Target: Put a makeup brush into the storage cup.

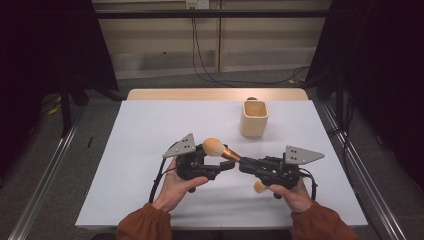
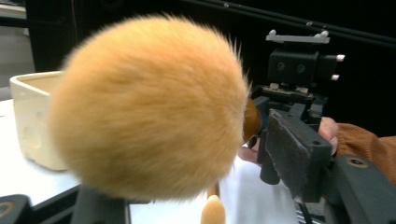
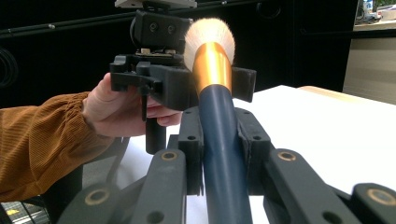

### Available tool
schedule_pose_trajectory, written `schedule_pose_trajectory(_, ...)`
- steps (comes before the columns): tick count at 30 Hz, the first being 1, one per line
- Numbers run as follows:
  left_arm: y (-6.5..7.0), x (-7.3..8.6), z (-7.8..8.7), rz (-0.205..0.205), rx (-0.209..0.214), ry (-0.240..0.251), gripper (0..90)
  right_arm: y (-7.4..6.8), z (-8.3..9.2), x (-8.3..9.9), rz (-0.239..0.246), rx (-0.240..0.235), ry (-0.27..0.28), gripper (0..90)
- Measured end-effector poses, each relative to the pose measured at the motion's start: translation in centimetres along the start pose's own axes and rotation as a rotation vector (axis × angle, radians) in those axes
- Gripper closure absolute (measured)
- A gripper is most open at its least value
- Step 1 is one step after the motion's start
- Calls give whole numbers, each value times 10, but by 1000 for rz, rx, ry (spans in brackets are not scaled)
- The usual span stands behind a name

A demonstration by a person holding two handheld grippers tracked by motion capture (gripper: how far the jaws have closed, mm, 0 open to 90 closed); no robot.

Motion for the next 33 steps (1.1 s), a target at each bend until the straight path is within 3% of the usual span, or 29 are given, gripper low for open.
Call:
schedule_pose_trajectory(5,-1,0,-3,12,29,14,419,0,0,0,-4,-12,2,752)
schedule_pose_trajectory(16,-3,-1,-3,53,114,44,584,1,0,1,-17,-40,6,751)
schedule_pose_trajectory(33,-4,-2,0,118,171,36,648,3,-1,2,-38,-85,1,745)
Point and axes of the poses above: each handheld gripper's, and its own axes: z roughly backward along the jaws, x roughly out of its underside, y roughly to its right, the point moved 1 cm from there along -z, roughly forward along the jaws, and after that the axes turned 1 degree about -y, right-handed, at the moved point
